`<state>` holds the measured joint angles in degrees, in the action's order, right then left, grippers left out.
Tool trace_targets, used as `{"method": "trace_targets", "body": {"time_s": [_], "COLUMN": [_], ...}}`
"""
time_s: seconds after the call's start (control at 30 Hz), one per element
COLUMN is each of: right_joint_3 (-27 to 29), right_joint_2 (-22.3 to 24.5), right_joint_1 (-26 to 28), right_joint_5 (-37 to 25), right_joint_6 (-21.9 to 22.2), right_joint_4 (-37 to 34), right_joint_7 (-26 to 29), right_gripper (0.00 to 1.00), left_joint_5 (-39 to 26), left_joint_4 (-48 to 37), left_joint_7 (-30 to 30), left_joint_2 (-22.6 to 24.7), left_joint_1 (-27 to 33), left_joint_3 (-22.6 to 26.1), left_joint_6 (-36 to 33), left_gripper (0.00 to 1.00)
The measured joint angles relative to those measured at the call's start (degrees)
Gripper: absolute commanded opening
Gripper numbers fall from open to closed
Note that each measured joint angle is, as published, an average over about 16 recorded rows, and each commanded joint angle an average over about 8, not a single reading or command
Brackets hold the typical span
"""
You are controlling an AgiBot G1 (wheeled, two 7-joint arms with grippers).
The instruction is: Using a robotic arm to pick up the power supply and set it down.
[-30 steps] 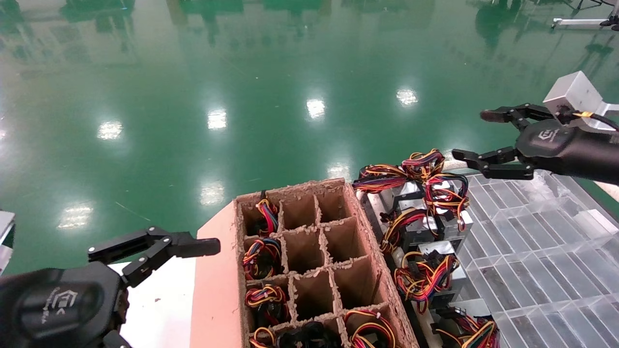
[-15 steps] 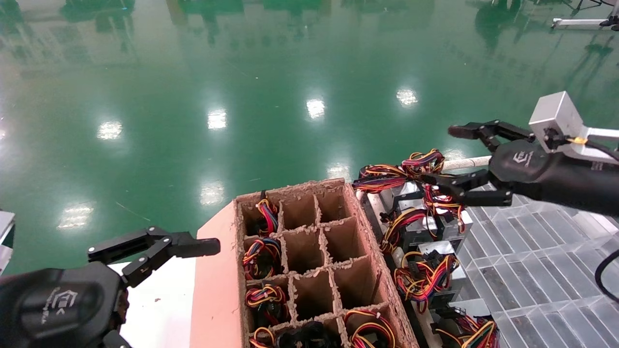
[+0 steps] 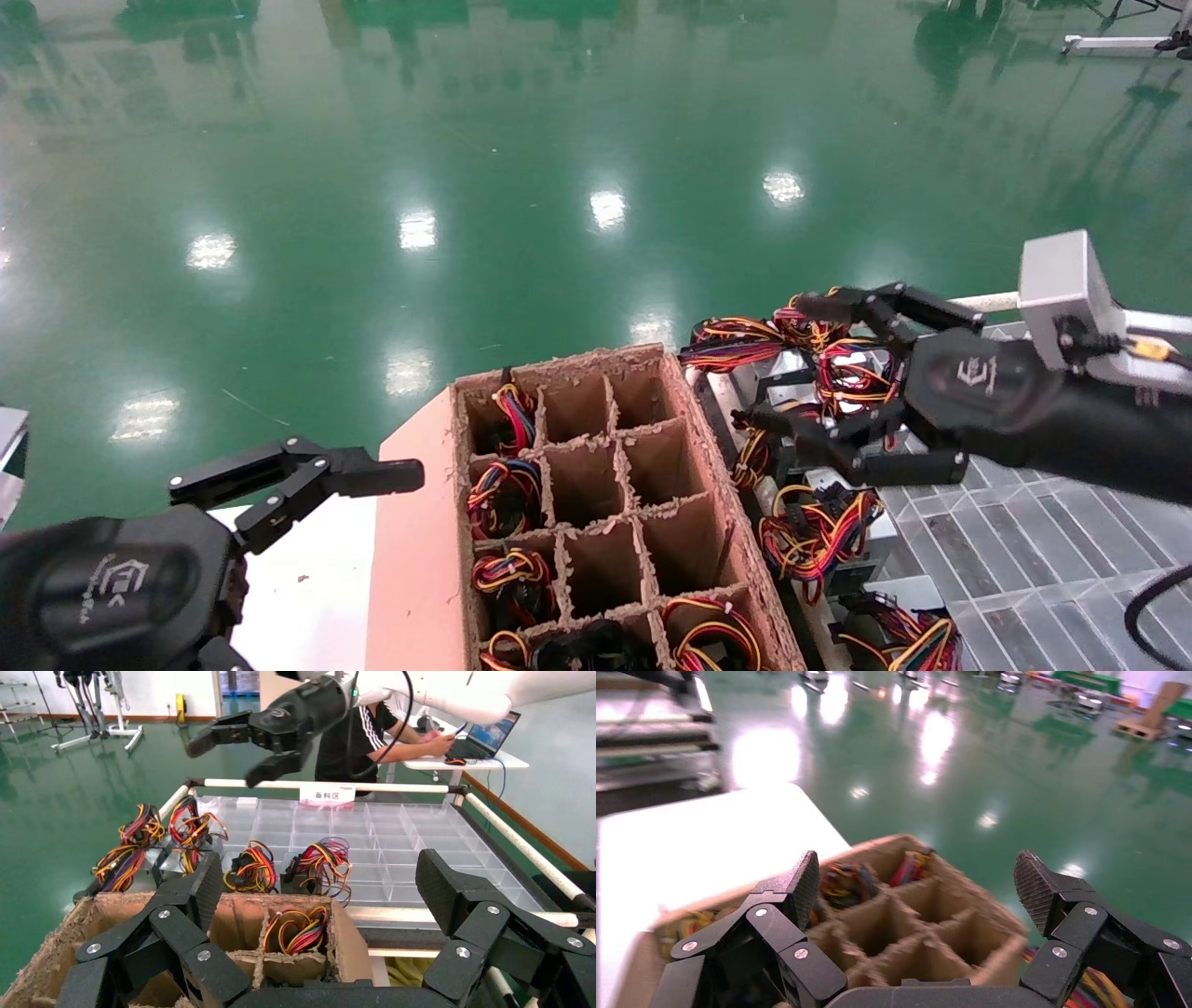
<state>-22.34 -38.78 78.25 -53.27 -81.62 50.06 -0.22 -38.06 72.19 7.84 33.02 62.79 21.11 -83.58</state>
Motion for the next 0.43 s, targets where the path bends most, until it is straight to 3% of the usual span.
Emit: {"method": "trace_targets", "body": {"time_s": [0.43], "right_joint_3": [2.8], "right_joint_2": [1.7], "right_joint_1": [-7.5], "right_joint_5": [5.1], "right_joint_6": [-1.8], "right_joint_4": [10.5], "right_joint_7": [4.9], "right_gripper": [1.0], "left_joint_5": [0.0], "left_joint_4": [0.0], "left_joint_7": [0.0], "left_joint_2": [0.0], "left_joint_1": [0.0], "left_joint_3": [0.0], "left_joint_6": [0.0], "left_gripper": [1.0]}}
